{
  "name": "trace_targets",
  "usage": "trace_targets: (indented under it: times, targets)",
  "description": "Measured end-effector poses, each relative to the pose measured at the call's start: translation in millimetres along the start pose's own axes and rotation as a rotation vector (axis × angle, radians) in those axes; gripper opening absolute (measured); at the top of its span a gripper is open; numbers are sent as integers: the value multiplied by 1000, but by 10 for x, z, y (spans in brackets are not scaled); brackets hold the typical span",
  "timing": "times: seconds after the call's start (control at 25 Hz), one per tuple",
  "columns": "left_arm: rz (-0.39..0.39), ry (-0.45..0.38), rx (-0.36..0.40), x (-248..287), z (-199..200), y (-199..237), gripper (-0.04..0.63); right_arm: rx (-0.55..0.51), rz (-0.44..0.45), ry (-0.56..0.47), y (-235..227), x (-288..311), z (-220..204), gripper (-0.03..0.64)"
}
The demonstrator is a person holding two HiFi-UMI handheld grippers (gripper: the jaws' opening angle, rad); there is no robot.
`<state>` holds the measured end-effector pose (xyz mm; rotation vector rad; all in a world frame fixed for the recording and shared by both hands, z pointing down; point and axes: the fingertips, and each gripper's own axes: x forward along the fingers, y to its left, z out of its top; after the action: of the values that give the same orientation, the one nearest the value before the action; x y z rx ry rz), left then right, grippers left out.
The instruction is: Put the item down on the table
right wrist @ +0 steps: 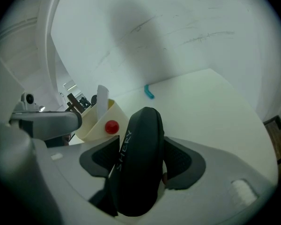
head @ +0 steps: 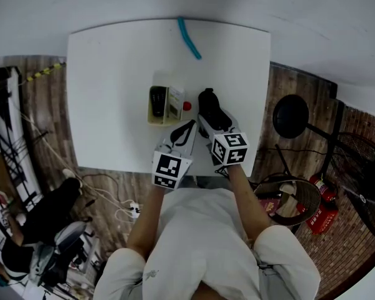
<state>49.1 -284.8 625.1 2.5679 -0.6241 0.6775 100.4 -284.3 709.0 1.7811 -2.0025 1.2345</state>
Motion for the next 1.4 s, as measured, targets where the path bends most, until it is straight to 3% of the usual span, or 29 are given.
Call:
trace_targets:
  times: [0.52, 1.4]
  targets:
    - [-2, -1, 7, -10, 6, 13, 17, 9, -4, 11, -22, 55, -3, 304]
    - [-16, -47, 45, -165, 148, -76, 17, -142, -78, -51, 4, -210, 187, 325]
